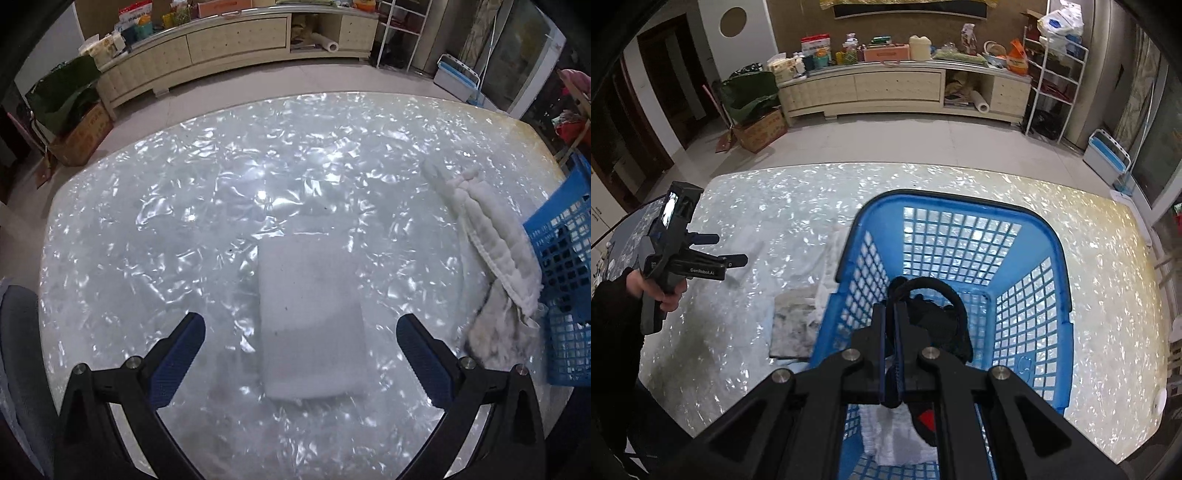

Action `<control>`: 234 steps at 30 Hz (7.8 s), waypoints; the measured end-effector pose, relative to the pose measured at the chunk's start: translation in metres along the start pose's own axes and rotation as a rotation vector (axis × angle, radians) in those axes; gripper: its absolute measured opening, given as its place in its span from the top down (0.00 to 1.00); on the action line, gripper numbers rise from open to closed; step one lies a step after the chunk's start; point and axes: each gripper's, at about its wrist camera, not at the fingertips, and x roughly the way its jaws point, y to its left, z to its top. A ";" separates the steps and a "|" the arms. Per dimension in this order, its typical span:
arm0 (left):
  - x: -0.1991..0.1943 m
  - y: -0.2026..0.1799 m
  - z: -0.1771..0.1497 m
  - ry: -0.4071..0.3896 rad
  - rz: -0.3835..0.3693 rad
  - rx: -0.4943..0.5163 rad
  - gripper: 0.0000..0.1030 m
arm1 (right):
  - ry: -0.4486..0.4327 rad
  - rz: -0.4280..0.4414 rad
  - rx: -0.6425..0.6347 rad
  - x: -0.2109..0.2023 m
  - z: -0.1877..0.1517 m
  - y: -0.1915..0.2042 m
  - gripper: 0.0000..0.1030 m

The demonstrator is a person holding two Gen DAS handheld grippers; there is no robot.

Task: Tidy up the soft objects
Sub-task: 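Carry the black ring with the right gripper into the blue basket while the left gripper approaches the white sponge, then lower the left gripper onto the white sponge block and grasp it, then lift the white sponge with the left gripper while the right gripper opens over the basket, then carry the white sponge with the left gripper into the blue basket and release, then move the right gripper from the basket to the grey fuzzy pad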

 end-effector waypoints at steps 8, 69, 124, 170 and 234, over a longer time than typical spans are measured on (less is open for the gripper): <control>0.018 0.005 0.005 0.016 0.007 -0.009 0.12 | 0.002 -0.004 0.011 0.002 0.006 -0.008 0.96; -0.149 -0.129 -0.086 -0.142 -0.091 -0.002 0.54 | 0.202 0.066 0.022 0.059 -0.005 -0.031 0.43; -0.171 -0.336 -0.036 -0.222 -0.150 0.318 0.51 | -0.143 -0.127 0.166 -0.074 -0.100 -0.095 0.01; -0.120 -0.348 -0.007 -0.161 -0.110 0.313 0.18 | -0.094 -0.138 0.222 -0.066 -0.101 -0.122 0.01; -0.198 -0.073 -0.155 -0.222 0.085 -0.099 0.00 | -0.028 0.115 -0.161 0.016 -0.047 0.130 0.05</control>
